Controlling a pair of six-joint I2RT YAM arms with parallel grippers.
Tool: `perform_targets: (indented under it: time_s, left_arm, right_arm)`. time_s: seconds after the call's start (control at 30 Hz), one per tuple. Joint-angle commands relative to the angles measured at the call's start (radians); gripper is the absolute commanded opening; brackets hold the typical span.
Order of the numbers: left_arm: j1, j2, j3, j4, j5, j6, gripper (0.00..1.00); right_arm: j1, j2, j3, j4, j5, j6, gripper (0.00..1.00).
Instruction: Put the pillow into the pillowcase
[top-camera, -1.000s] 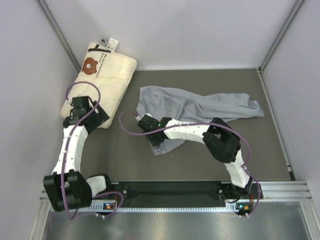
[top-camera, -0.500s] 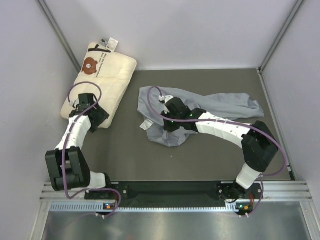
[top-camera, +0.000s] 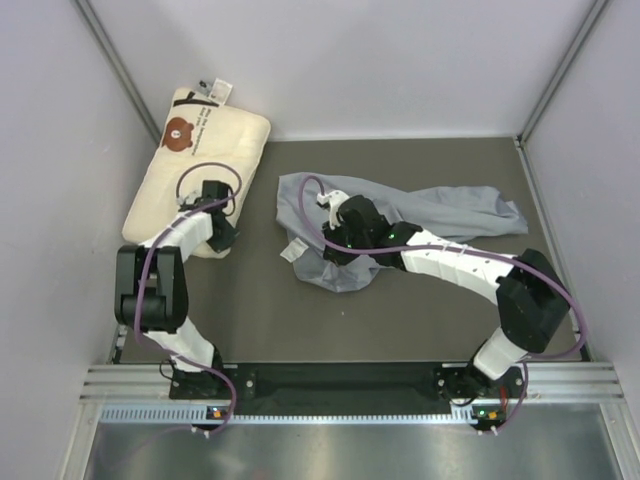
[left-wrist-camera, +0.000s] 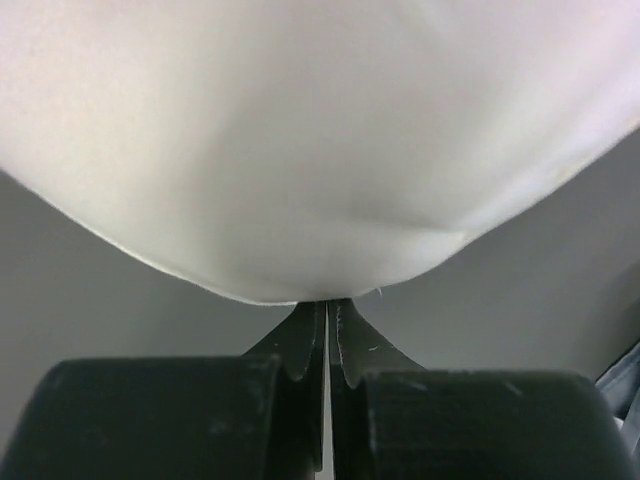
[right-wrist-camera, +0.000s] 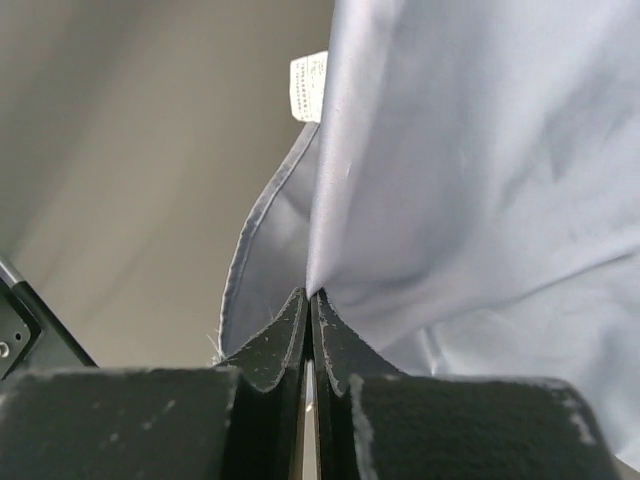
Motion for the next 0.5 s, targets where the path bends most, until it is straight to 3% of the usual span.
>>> perform_targets:
  time_s: [0.0, 0.2, 0.33, 0.47]
  left_arm:
    - [-0.102, -0.079, 0.035, 0.022, -0.111, -0.057, 0.00]
    - [-0.272, -0.177, 0.087, 0.042, -0.119, -0.210, 0.00]
    - [-0.381, -0.133, 0.226, 0.031, -0.208, -0.255, 0.00]
    - [-0.424, -0.052, 0.348, 0.061, -0.124, -0.272, 0.00]
  right_arm:
    - [-0.018, -0.066, -0.025, 0.082, -0.027, -0.026, 0.00]
    - [-0.021, -0.092, -0.068, 0.143, -0.028, -0.011, 0.00]
    - [-0.027, -0.131, -0.117, 0.184, 0.000, 0.007, 0.00]
    - [-0.044, -0.154, -0.145, 0.203, 0.008, 0.041, 0.00]
